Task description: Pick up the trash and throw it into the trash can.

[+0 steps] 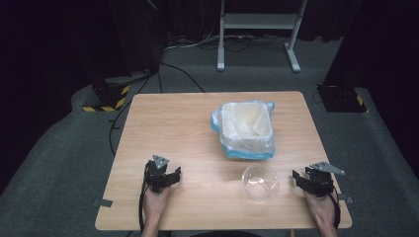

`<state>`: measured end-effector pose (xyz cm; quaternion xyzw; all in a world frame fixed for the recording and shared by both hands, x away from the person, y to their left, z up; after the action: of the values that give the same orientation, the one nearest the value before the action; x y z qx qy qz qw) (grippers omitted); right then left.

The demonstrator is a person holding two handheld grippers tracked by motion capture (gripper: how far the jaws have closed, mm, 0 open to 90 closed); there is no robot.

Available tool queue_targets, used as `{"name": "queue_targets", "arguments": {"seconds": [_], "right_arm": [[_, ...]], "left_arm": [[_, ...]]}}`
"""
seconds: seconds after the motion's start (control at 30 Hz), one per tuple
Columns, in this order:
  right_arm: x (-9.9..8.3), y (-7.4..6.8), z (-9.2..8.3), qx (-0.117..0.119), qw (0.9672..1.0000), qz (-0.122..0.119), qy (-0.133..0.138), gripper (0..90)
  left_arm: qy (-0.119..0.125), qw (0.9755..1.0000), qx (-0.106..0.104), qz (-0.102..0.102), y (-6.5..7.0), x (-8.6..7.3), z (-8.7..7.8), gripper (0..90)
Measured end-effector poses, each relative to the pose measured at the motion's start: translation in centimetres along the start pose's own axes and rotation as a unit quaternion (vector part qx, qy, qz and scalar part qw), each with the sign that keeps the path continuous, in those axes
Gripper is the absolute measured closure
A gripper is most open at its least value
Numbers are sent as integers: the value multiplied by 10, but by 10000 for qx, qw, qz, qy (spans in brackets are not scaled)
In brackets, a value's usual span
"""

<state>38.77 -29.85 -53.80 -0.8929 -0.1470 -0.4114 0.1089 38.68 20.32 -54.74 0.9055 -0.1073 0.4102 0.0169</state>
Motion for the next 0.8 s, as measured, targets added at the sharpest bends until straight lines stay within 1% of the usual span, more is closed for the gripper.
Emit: {"name": "queue_targets", "arguments": {"seconds": [0.17, 0.3, 0.4, 0.6, 0.7, 0.8], "right_arm": [[2, -2, -6, 181, 9998, 22, 54, 468], [4, -5, -12, 223, 9997, -36, 120, 465], [6, -7, -16, 203, 9997, -23, 165, 454], [9, -11, -22, 283, 9993, -40, 260, 458], [11, -14, -25, 327, 9990, -87, 305, 461], [14, -17, -31, 398, 9982, -58, 434, 461]], "left_arm": [[-1, 10000, 0, -1, 0, 0, 0, 300], [-1, 10000, 0, 0, 0, 0, 0, 300], [-1, 10000, 5, 5, 0, 0, 0, 300], [0, 10000, 3, 5, 0, 0, 0, 300], [-1, 10000, 4, 7, 0, 0, 0, 300], [1, 10000, 4, 3, 0, 0, 0, 300]]}}
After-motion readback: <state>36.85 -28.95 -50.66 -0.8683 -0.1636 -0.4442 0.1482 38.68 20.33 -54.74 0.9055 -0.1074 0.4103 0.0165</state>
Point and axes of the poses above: each handheld gripper's, and its own axes: z roughly forward along the jaws, x roughly out of its top, y roughly to its right, the point moved 3 cm from there along z, roughly forward along the jaws, and after that the axes turned 5 degrees about x, right-handed, at the moved point
